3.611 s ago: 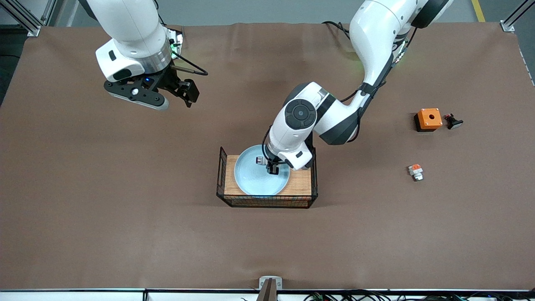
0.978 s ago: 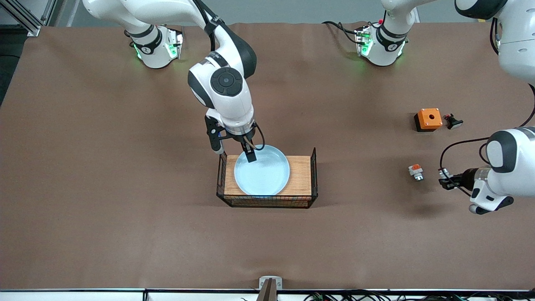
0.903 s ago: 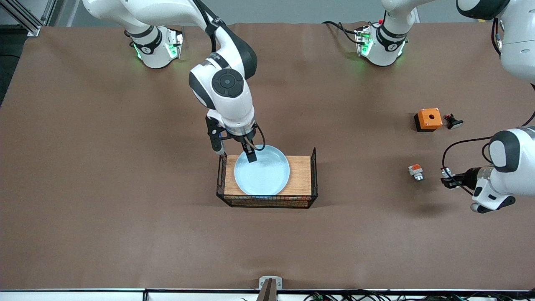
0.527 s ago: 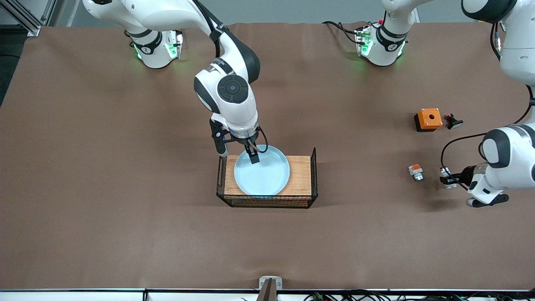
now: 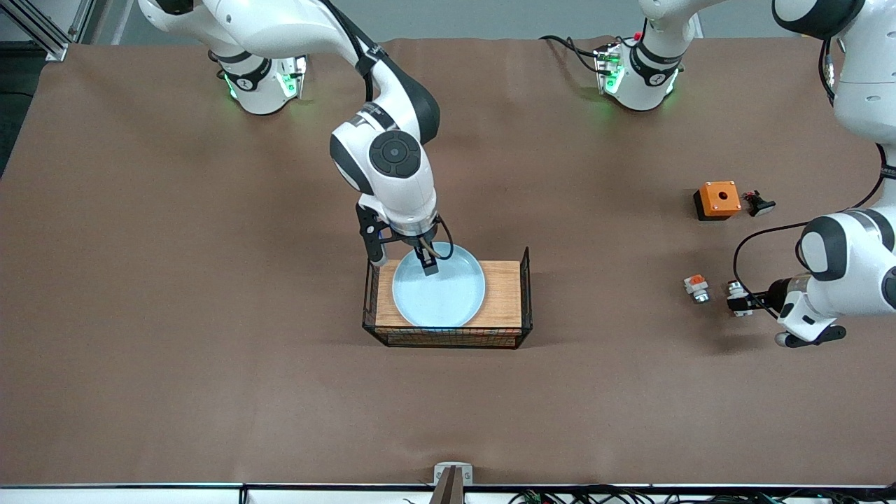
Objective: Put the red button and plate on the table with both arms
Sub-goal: 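Set the button down with the left gripper while the right gripper grasps the plate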
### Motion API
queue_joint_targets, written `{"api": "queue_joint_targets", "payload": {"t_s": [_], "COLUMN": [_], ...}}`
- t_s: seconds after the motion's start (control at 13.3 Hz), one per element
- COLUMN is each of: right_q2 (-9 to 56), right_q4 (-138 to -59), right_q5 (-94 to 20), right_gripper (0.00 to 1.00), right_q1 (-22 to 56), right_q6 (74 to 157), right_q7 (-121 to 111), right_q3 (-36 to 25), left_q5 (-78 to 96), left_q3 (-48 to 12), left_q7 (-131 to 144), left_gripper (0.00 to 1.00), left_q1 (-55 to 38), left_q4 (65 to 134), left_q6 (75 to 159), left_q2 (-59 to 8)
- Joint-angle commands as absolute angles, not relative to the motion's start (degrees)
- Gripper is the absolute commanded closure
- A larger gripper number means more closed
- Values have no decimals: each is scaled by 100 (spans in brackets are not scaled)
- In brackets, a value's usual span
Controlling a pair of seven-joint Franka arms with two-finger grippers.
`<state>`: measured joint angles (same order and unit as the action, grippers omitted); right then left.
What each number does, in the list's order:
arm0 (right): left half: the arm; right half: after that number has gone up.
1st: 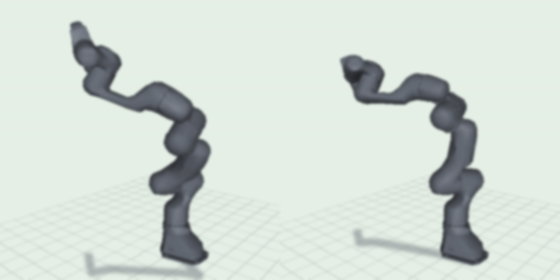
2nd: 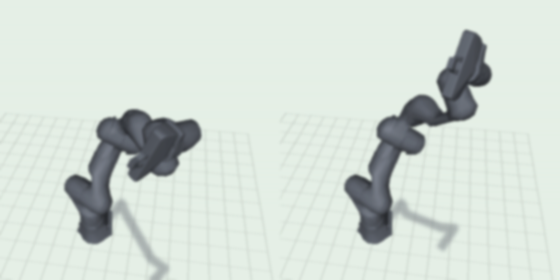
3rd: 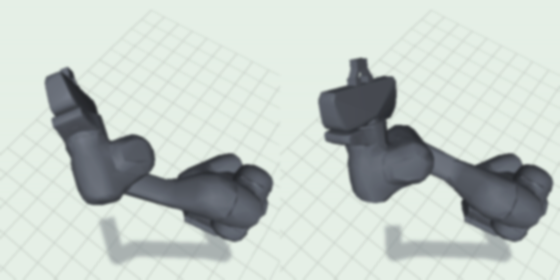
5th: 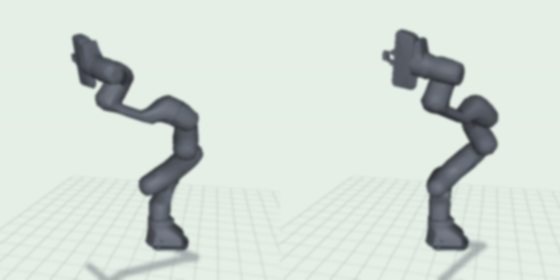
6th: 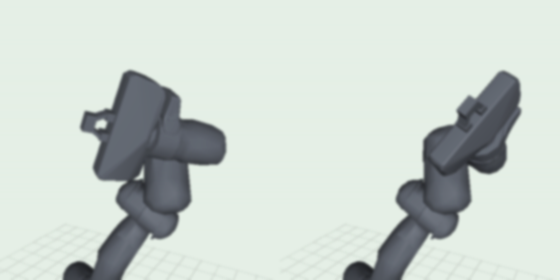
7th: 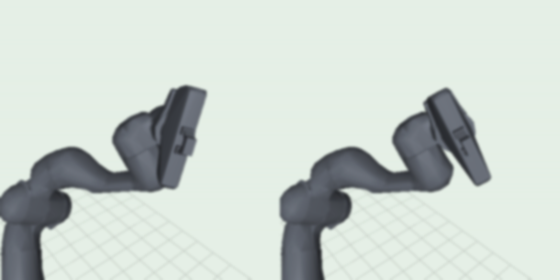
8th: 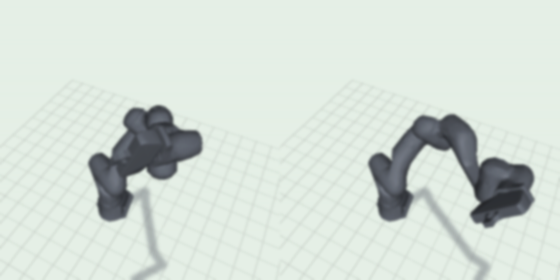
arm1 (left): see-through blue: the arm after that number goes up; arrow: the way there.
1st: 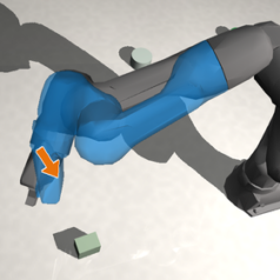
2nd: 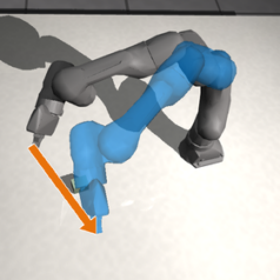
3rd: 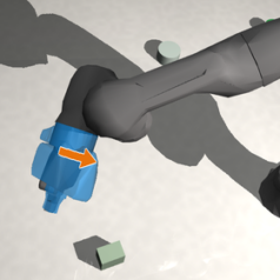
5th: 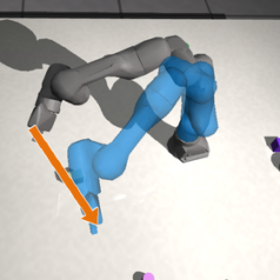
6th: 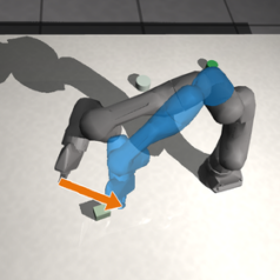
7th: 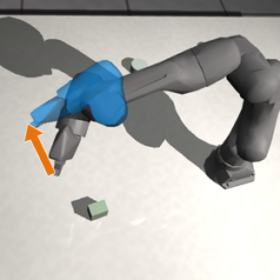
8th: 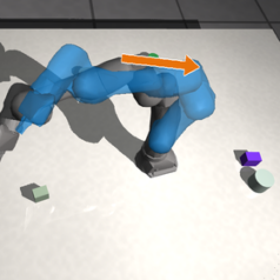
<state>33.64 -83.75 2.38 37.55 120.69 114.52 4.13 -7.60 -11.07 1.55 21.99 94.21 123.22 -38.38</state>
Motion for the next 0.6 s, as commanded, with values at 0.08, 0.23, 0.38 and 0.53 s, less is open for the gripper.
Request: {"api": "queue_joint_targets", "payload": {"t_s": [0.08, 0.23, 0.38, 0.53], "right_q2": [3498, 3498, 3498, 3498], "right_q4": [-8157, -8130, -8121, -8121], "right_q5": [220, 211, 237, 237], "right_gripper": [38, 44, 55, 64], "right_q1": [3762, 3744, 3744, 3771], "right_q6": [12103, 12094, 12085, 12085], "right_q7": [11505, 11470, 11426, 11181], "right_q3": [431, 431, 431, 431], "left_q5": [-826, -826, -817, -817], "left_q3": [-1405, -1502, -1687, -1819], "left_q7": [184, 202, 220, 228], "left_gripper": [1, 1, 1, 1], "left_q1": [2197, 2189, 2188, 2188], "left_q4": [9510, 9501, 9501, 9501], "left_q6": [11673, 11479, 11339, 11111], "left_q2": [-2964, -2603, -2304, -2023]}}
